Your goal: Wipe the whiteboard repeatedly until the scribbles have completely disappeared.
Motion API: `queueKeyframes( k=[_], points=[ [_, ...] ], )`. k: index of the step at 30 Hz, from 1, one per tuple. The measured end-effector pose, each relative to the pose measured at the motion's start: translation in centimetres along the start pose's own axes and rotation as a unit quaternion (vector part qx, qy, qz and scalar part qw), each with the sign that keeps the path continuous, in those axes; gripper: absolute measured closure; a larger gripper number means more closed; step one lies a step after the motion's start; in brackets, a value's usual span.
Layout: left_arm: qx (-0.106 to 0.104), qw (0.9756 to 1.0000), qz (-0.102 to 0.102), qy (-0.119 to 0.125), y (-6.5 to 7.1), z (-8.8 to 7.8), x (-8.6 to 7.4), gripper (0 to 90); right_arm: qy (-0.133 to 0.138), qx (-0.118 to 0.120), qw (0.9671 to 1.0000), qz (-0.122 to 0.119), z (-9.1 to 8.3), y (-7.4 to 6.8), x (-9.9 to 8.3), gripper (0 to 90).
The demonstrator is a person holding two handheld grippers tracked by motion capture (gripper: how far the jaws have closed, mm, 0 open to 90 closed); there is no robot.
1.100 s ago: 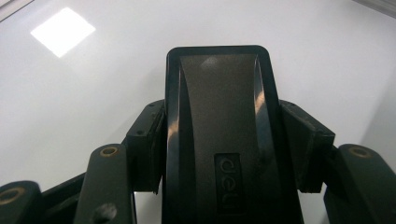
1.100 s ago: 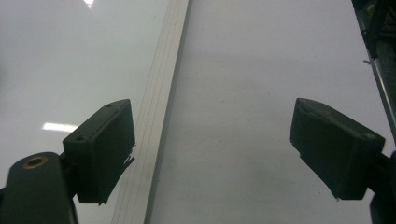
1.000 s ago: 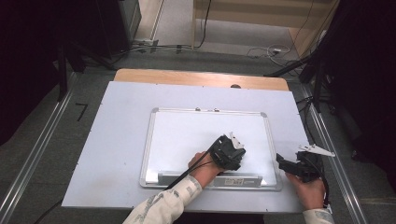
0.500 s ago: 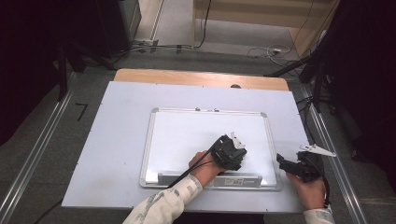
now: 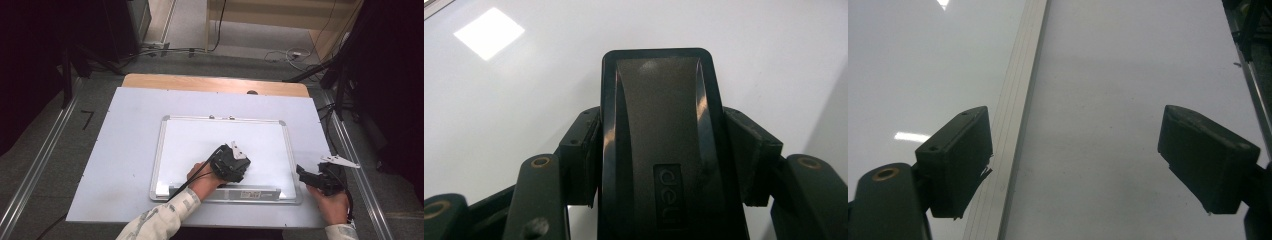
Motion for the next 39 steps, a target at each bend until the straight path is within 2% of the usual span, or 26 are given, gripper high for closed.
queueKeyframes(
  k=[16,27,39],
  points=[
    [0.016,0.9997,-0.018,-0.001,-3.1,-2.4,-3.1,40.0,-0.002,-0.001,1.0,0.001,0.0,0.0,-0.1,12.9],
    [0.017,0.9996,-0.02,-0.005,-3.9,-3.0,-3.9,40.1,-0.002,-0.002,1.0,0.001,0.0,0.0,-0.1,12.9],
    [0.023,0.9991,-0.035,0.002,-5.1,-3.8,-5.0,40.1,-0.002,-0.002,1.0,0.002,-0.1,0.1,-0.1,12.9]
  ],
)
Point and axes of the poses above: each handheld gripper's, and its own axes: z roughly forward along the jaws, x roughly out of its top, y roughly to its right, the point moved 5 cm from there along z, roughly forward along the jaws, and after that the axes turned 7 degrees about z, right-handed, at the moved point
